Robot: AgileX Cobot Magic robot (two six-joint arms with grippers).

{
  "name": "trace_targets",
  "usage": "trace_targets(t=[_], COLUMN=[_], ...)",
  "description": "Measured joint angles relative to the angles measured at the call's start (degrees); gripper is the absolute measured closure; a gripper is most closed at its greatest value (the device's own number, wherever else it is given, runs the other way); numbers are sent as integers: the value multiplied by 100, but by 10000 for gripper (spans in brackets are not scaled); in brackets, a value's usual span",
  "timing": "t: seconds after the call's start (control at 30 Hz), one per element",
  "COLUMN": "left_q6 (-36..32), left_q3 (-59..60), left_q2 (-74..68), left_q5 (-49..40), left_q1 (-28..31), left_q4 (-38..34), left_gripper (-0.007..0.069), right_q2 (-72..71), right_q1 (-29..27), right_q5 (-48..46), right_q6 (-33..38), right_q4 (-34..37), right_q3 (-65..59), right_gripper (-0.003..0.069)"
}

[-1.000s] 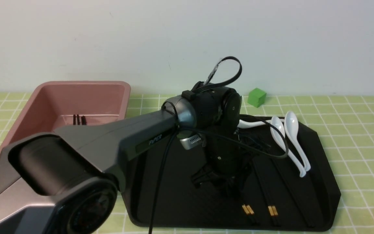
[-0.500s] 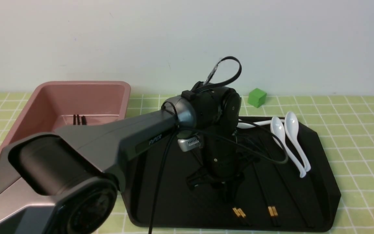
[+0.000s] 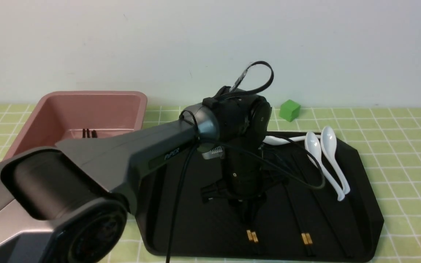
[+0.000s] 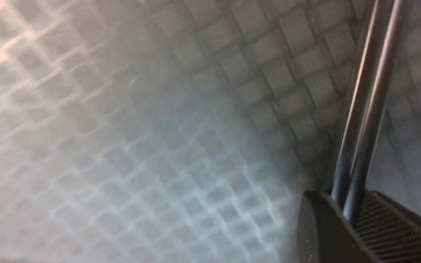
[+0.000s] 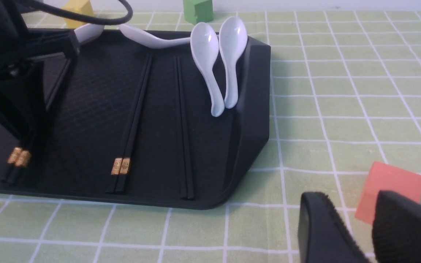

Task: On green tablecloth take chopsticks from black tray and put them in box.
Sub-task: 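Reach over to the black tray and grasp a pair of chopsticks with the left gripper, then place the chopsticks into the pink bin with the left gripper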

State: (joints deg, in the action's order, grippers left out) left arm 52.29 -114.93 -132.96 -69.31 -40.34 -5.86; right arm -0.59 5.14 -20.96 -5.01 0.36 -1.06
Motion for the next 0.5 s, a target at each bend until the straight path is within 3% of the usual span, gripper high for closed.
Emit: trace_targets(t=[0.23, 0.5], left_q6=[-360, -1455], left_q3=[-393, -294], left_q2=[865, 2312], left_q5=[-82, -170], left_q1=[34, 1001], left_q4=[146, 197], left_gripper=[505, 505], right_q2=[0, 0], right_q1=[0, 0], right_q5=[0, 0], right_q6=[0, 0], right_q4=[0, 0], right_q3=[0, 0], right_gripper=[419, 419])
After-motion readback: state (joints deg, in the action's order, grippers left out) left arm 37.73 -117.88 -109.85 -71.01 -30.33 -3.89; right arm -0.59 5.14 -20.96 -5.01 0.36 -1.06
